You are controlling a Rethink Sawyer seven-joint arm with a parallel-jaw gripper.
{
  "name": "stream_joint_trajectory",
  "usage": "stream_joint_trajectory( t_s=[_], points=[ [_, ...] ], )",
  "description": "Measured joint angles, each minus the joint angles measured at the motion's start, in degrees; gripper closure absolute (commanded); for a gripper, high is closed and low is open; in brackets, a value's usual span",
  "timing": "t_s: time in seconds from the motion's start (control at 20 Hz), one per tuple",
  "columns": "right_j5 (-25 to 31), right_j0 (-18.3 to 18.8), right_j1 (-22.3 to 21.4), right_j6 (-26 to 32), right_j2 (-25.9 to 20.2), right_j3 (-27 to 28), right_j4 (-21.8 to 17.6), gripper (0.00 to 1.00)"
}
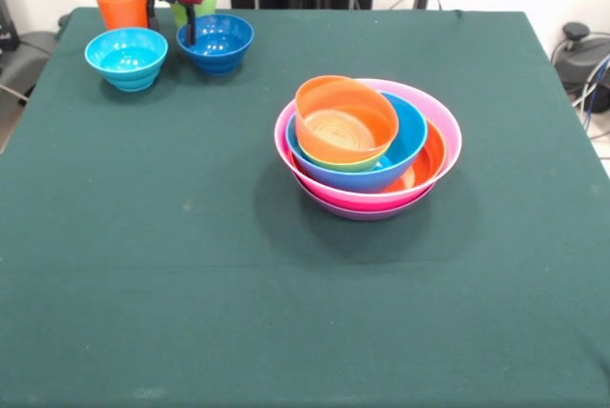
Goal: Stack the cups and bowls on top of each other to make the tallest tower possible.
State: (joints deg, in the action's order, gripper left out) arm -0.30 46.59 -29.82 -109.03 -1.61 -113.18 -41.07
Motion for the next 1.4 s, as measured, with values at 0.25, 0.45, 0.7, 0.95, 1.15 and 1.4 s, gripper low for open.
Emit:
stream_joint_trajectory(
  t_s=[0.25, 0.45, 0.7, 0.95, 1.15, 1.4],
  points=[
    [0.0, 0.0, -0.01, 0.0, 0.1, 0.0, 0.09, 0.0],
    [-0.01, 0.0, -0.01, 0.0, 0.12, 0.0, 0.11, 0.0],
    [-1.21, -0.54, 0.01, 0.0, 1.05, -0.01, 0.44, 0.0],
    [-3.21, -1.62, 0.0, 0.0, 2.25, 0.02, 1.15, 0.0],
    [-3.66, -1.88, 0.0, 0.0, 2.6, 0.02, 1.51, 0.0],
    [-3.71, -1.87, 0.0, 0.0, 2.61, 0.02, 1.64, 0.0]
  ],
)
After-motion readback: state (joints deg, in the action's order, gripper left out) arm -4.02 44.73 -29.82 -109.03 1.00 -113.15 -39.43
